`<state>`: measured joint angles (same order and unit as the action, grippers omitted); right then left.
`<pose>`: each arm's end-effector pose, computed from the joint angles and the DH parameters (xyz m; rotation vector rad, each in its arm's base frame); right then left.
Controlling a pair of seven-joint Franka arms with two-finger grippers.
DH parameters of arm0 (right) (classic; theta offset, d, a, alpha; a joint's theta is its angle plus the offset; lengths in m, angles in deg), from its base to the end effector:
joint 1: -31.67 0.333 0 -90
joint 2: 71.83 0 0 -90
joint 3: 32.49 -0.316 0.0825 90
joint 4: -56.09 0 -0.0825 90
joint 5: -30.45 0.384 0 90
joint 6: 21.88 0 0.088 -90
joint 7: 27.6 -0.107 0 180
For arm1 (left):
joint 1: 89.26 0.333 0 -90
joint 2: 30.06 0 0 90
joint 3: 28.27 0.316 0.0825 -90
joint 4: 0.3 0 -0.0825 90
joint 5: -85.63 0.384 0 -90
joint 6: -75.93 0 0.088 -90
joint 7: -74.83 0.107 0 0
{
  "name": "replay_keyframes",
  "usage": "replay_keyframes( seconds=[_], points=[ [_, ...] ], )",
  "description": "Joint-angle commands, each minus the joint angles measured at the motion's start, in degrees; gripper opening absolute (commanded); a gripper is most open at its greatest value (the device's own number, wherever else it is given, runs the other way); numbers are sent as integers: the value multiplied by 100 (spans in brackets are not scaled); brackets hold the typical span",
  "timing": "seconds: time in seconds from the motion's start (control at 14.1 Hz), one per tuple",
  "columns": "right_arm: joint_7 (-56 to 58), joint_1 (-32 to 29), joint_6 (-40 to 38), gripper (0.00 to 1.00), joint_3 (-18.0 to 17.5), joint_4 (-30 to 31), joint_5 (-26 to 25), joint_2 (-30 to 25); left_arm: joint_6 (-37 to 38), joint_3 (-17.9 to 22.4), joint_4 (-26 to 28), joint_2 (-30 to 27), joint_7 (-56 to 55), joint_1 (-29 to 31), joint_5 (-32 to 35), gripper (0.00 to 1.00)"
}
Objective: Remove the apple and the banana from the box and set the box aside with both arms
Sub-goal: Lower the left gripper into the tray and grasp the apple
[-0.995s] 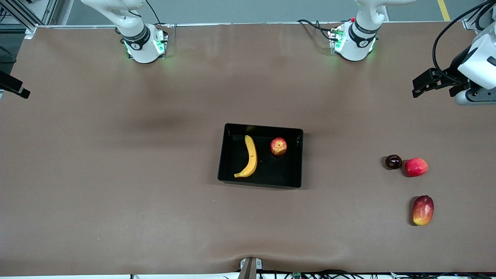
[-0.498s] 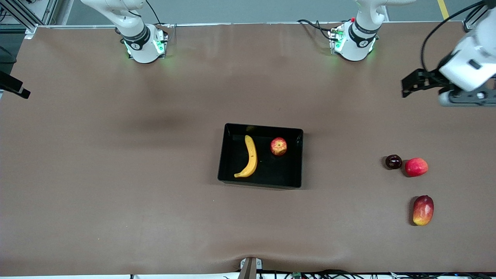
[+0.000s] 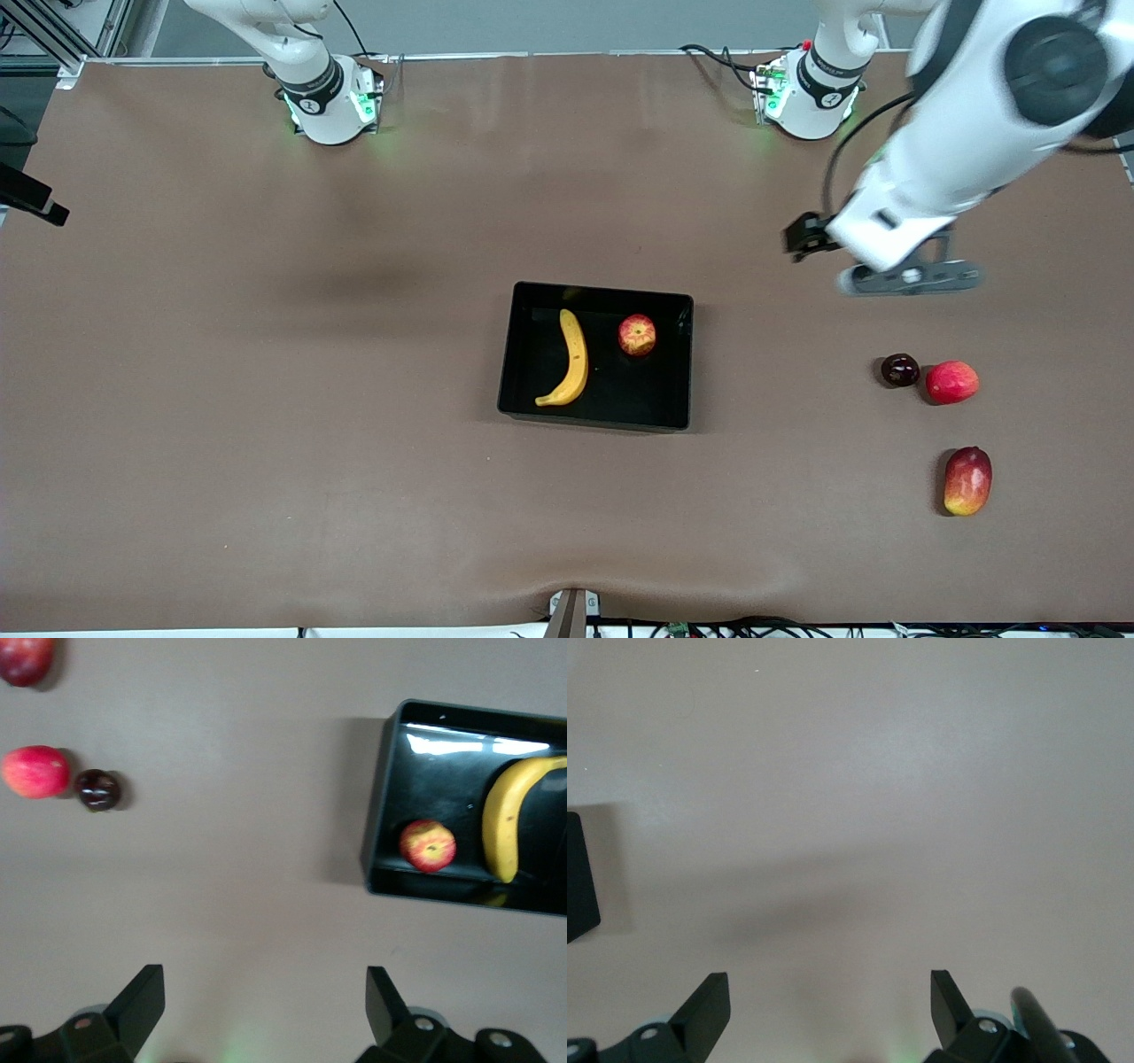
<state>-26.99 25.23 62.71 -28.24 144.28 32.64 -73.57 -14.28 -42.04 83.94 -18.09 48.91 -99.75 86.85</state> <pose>0.5269 -0.0957 0.6477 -3.0864 0.2674 0.0440 0.5645 -0.2366 0.5531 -3.1210 -0.0475 0.1585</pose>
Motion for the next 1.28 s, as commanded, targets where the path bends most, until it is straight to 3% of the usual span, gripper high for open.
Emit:
replay_keyframes(
  seconds=[0.0, 0.14, 0.57, 1.21],
  points=[
    [45, -165, -74, 100, -82, -161, 97, 200, -444, -3, -66, 436, -560, -477, 228, 100],
    [45, -164, -65, 100, -82, -214, 114, 227, -734, -20, -83, 796, -1174, -873, 772, 100],
    [45, -156, -65, 100, -82, -223, 105, 227, -2025, -47, -57, 2044, -2564, -1779, 836, 100],
    [45, -173, -56, 100, -82, -223, 97, 254, -2757, -11, 172, 2854, -3032, -1772, 1152, 100]
  ],
)
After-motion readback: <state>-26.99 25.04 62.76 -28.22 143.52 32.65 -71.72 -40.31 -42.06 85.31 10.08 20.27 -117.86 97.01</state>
